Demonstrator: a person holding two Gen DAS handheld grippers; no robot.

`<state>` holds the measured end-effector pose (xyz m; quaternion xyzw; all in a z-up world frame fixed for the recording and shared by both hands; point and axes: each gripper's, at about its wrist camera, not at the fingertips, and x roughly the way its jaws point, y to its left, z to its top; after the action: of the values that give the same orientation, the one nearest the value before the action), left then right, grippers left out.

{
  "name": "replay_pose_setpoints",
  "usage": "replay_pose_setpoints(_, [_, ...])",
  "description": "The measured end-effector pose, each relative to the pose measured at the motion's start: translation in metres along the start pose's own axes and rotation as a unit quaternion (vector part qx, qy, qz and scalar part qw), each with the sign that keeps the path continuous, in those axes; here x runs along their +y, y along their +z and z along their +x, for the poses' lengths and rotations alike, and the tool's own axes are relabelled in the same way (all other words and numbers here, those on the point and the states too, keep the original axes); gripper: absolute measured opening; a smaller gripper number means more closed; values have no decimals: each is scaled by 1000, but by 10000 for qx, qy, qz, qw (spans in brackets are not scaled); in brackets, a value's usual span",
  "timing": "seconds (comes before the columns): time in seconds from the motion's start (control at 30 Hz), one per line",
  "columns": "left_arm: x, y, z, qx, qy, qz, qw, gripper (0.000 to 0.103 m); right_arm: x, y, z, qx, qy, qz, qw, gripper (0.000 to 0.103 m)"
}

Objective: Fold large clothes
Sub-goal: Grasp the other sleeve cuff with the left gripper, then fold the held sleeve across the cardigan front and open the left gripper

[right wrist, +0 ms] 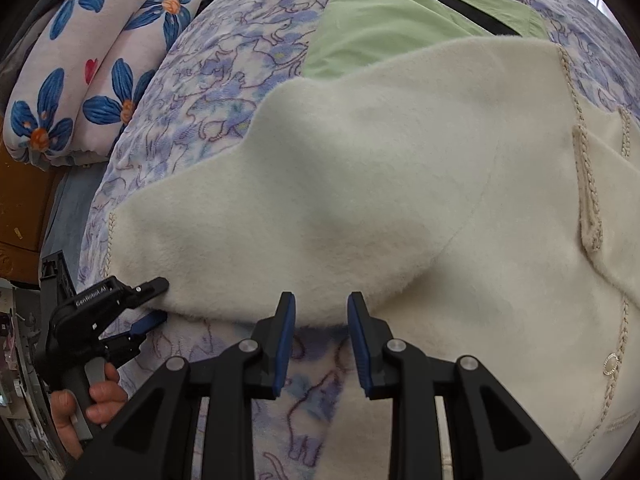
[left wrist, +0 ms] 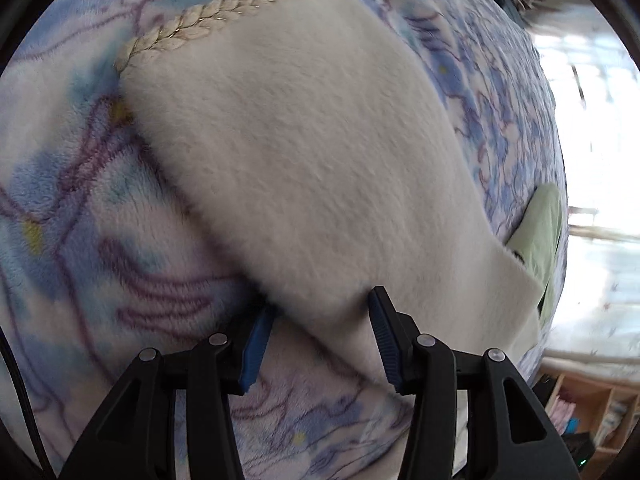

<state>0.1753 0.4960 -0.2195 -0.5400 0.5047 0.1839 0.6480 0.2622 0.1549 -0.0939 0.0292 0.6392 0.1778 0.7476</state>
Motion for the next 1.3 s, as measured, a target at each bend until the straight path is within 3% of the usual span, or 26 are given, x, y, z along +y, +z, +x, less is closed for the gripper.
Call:
replay_pose_setpoints(0.17, [6,14,7,-61,-311,-307,9990,46,-7,1,1,-4,-25,136,9999,27])
replay_pose_setpoints(0.2, [6,16,7,-94,-330,-373,9987,41,-8,1,2,0,-30,153,9999,27])
replay_pose_setpoints(0.27, [2,20,6,-214,-299,-370,9986,12,-10,1,1,12,-1,209,9998,27])
replay_pose_setpoints(0.37, [-15,19,-3,-384,-227,-251,9987,7,-13,-1,-2,-2,59,279,9996,27])
replay_pose_setpoints(0.47, [-45,9,-28,-757,-76,318,9966,6,-19,-5,-7,-8,130,341,9993,27])
replay_pose_setpoints(0.57, [-89,-11,-52,-984,-279,949,9902,6,-31,-11,-14,-24,183,449,9988,27])
replay_pose_setpoints(0.73, [-179,-67,-73,-960,-760,2219,9674,6,-68,-23,-31,-126,249,813,9963,27])
replay_pose_setpoints(0.83, [-230,-118,-70,-671,-1049,2986,9462,6,-99,-30,-44,-241,235,1066,9937,27])
replay_pose_setpoints(0.97, [-286,-197,-34,22,-1355,3633,9218,7,-150,-42,-67,-439,175,1443,9884,27])
replay_pose_setpoints(1.1, [-315,-275,23,615,-940,4199,9006,12,-211,-58,-89,-569,-21,1804,9819,27])
replay_pose_setpoints(1.17, [-318,-306,56,1169,-706,4308,8920,30,-240,-68,-97,-599,-139,1957,9787,27])
replay_pose_setpoints(1.3, [-311,-342,91,1618,-256,4321,8868,33,-283,-88,-108,-605,-279,2159,9741,27])
